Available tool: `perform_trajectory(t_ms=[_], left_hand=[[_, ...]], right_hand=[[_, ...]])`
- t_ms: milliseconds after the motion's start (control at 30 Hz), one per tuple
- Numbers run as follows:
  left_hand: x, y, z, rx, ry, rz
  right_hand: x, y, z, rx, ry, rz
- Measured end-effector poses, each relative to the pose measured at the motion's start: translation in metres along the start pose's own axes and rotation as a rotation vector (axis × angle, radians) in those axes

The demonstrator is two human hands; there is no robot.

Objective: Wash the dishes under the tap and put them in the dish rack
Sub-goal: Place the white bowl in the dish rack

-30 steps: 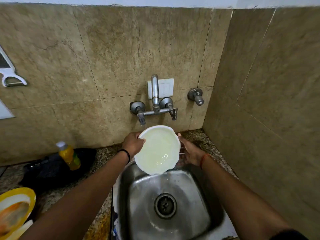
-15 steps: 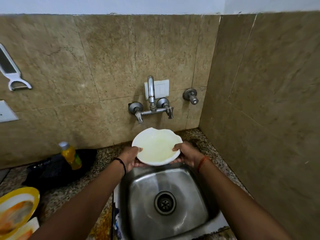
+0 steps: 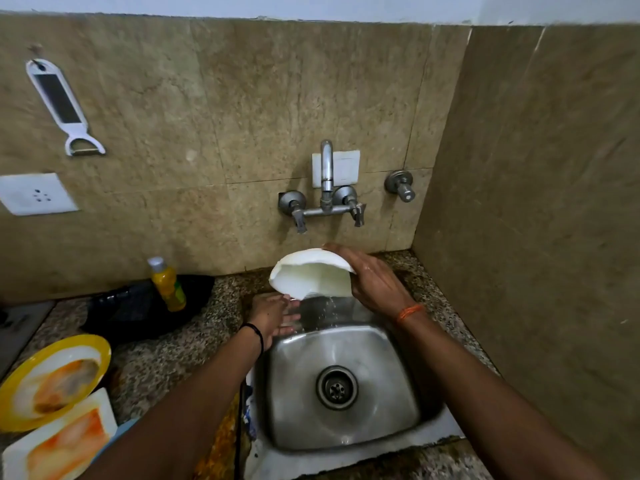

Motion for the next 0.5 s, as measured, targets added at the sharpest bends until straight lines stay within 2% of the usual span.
perform_trajectory(t_ms=[133, 233, 333, 500], left_hand=[[-0.003, 0.035, 0.000, 0.101, -0.042, 0.045], [-0.005, 0.075, -0.002, 0.254, -0.082, 0.089], [-0.003, 0.125, 0.004, 0.388, -0.140, 0.099], [-0.007, 0.232, 0.027, 0.509, -0.219, 0.044]], right_hand=[[-0.023, -0.014, -0.007, -0.007, 0.069, -0.021], [-0.035, -0.027, -0.019, 0.039, 0.065, -0.121], [-0.045, -0.044, -0.037, 0.111, -0.021, -0.289], [-0.067, -0.101, -0.068, 0.237, -0.183, -0.617]])
Point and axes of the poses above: each hand's wrist, its own z-axis away from the middle knuckle, its own y-axis out of the back of the hand, x = y × z, the point moved 10 cm from there along -z, towards the middle knuckle, and after that the axes turned 13 degrees about -z, right-handed, at the moved point
